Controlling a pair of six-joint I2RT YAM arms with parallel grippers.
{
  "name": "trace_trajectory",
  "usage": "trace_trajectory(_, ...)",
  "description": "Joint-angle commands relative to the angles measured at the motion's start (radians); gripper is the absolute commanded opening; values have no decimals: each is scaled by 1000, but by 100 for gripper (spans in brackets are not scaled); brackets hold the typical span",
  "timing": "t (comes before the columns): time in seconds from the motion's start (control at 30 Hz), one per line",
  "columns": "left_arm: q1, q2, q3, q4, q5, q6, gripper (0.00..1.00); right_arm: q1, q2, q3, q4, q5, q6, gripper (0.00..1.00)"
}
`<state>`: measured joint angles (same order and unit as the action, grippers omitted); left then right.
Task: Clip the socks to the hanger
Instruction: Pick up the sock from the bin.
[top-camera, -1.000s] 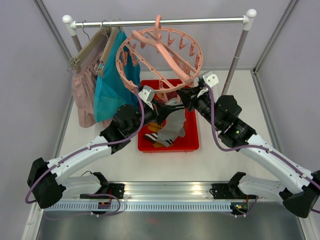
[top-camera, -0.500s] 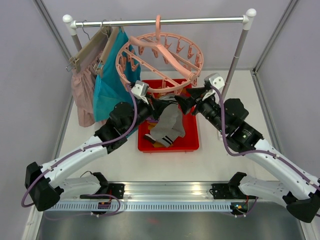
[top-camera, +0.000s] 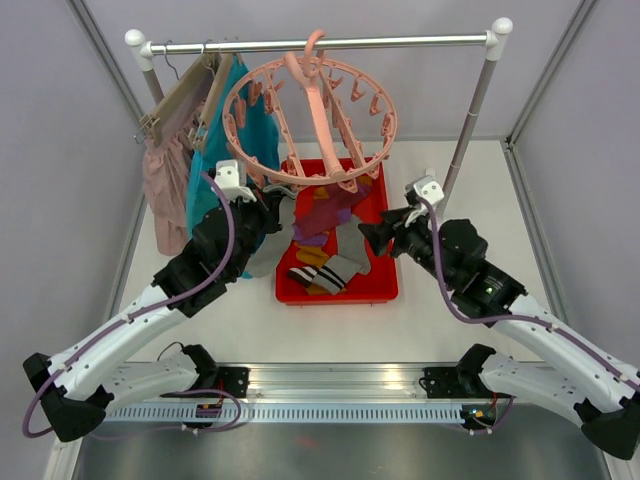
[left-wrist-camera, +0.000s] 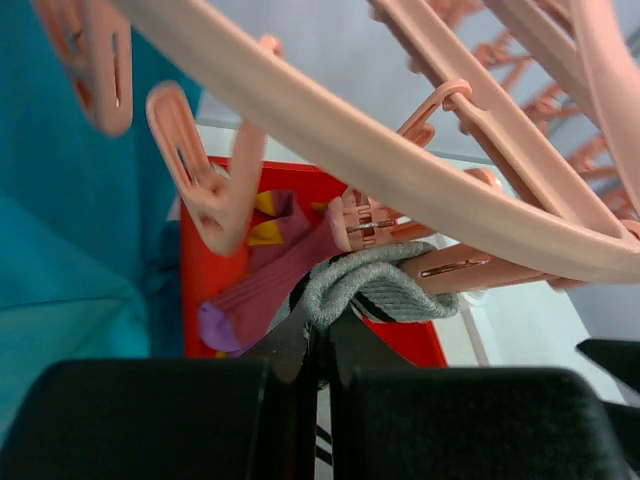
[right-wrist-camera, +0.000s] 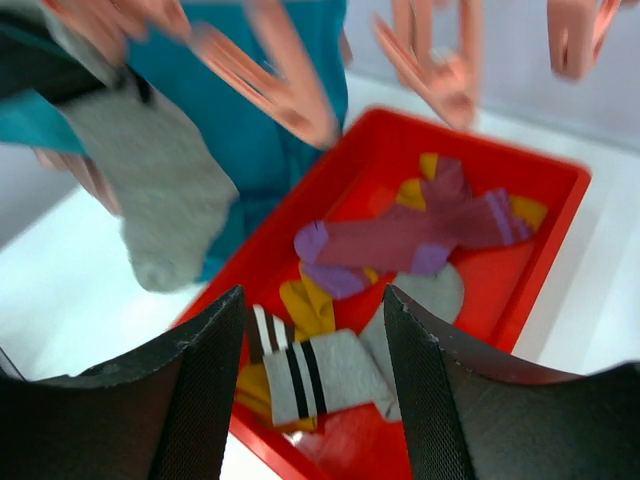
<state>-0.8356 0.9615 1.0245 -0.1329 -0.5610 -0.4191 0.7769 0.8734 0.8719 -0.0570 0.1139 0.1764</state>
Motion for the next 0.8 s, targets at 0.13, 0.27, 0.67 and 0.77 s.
trace_trajectory(0.13,-2,-23,54,-111,-266,0,2,4,191,-28,29,58,60,57)
trace_trajectory(0.27,-2,-20,49,-111,-275,0,3,2,335,-8,49,101,72,54)
trace_trajectory(0.67,-2,0,63,-79,-243,37,4,63,567,-13,148,12,81,48)
trace_trajectory(0.77,-2,0,60,-73,-241,42,4,116,590,-10,149,41,69,51)
